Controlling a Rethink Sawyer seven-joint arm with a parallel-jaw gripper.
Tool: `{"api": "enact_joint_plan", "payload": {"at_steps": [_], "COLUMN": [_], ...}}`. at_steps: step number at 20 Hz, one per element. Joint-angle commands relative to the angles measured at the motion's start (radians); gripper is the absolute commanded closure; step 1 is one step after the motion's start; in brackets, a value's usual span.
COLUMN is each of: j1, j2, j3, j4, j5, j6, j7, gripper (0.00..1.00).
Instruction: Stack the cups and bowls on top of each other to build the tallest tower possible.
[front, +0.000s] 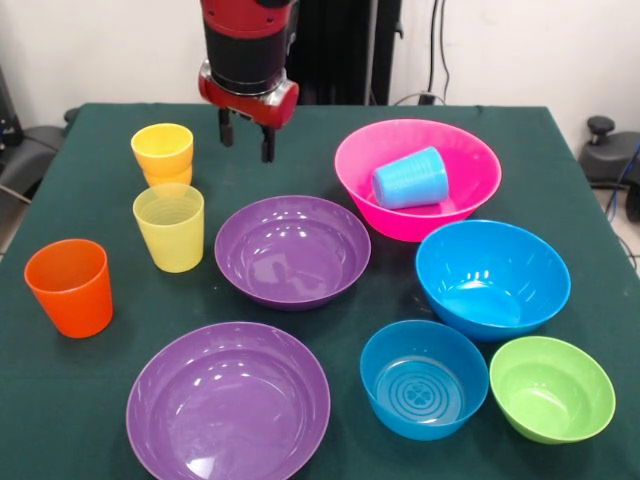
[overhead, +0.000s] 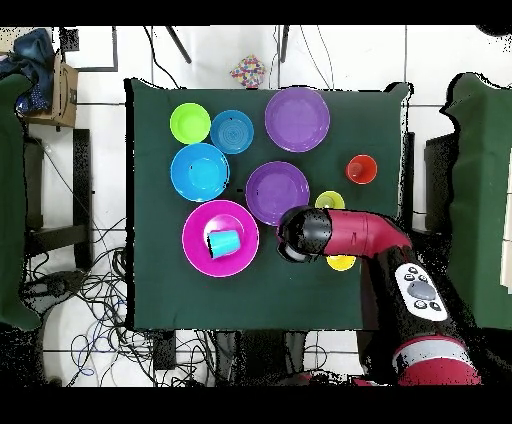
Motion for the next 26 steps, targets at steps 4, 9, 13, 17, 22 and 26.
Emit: {"api": "enact_joint_plan", "payload": {"at_steps": [4,9,13,17,22,26], "j1": [0.001,0.005,0.025,0.010,-0.003,0.013], "j2": [0.018,0.050,0.079,0.128,0.162,0.186], "j3": [0.020,0.020,-0.003,-0.002,-0.003,-0.026], "j4": [-0.145,-0.242,-0.295,-0.332,-0.360,-0.359], "j5": [-0.043,-0.041,-0.051,-0.037,-0.048,-0.068], "j6": [0.078,0.122,0.111,0.115,0.117,0.081], "j7": [-0.073,-0.086,-0.054,-0.058,-0.091,-0.074], "gripper": [0.00,0.00,0.00,0.00,0.00,0.00]}}
